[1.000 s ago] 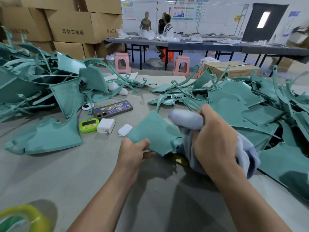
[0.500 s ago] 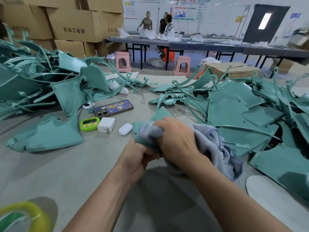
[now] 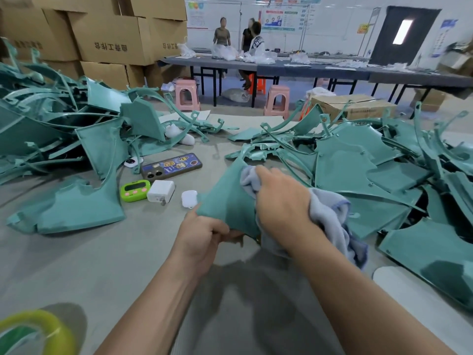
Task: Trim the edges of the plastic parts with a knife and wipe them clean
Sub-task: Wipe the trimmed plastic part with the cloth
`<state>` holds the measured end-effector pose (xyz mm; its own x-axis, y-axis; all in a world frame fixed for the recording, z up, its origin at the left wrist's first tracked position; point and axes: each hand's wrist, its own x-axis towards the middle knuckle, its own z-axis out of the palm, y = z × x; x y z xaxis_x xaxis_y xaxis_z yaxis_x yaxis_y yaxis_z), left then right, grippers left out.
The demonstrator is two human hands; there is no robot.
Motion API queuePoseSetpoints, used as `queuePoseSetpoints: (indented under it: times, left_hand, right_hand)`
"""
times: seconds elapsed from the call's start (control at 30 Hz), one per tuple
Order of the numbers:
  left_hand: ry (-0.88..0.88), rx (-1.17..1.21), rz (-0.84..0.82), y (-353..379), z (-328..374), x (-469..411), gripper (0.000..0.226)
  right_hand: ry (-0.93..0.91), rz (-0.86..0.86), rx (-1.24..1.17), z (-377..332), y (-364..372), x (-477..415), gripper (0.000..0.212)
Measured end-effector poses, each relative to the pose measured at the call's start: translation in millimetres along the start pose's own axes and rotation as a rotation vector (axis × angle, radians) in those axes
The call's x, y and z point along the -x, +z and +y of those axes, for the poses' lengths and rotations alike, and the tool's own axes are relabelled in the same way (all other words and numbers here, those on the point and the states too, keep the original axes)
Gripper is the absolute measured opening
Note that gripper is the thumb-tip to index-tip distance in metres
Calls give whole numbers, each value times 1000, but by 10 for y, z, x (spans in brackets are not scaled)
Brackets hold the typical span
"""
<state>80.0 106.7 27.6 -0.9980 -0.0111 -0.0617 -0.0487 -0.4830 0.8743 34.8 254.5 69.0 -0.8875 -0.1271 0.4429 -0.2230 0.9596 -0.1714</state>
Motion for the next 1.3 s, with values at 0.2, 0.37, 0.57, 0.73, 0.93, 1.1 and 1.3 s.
queuePoseSetpoints:
  times: [0.2, 0.37, 0.57, 0.73, 0.93, 1.1, 1.3]
  left_hand:
    - [76, 85, 214, -91, 67, -33, 52]
    - [80, 93, 293, -124, 111, -60, 50]
    - [122, 145, 338, -164, 164, -82, 48]
    - [120, 69, 424, -184, 109, -108, 43]
    - [159, 163, 540, -324, 172, -161, 35]
    - [171, 197, 559, -387, 213, -190, 34]
    - [133, 146, 479, -298, 176, -188, 29]
  right_hand:
    - [-79, -48, 96, 333, -192, 109, 10]
    - [-69, -86, 292, 556, -178, 310, 10]
    - [98, 94, 67, 657, -192, 333, 9]
    - [601, 315, -704, 765, -368, 103, 11]
    - [783, 541, -1332, 1201, -890, -114, 13]
    - [683, 906, -1107, 1317, -958, -93, 20]
    - [239, 4, -99, 1166, -750, 72, 11]
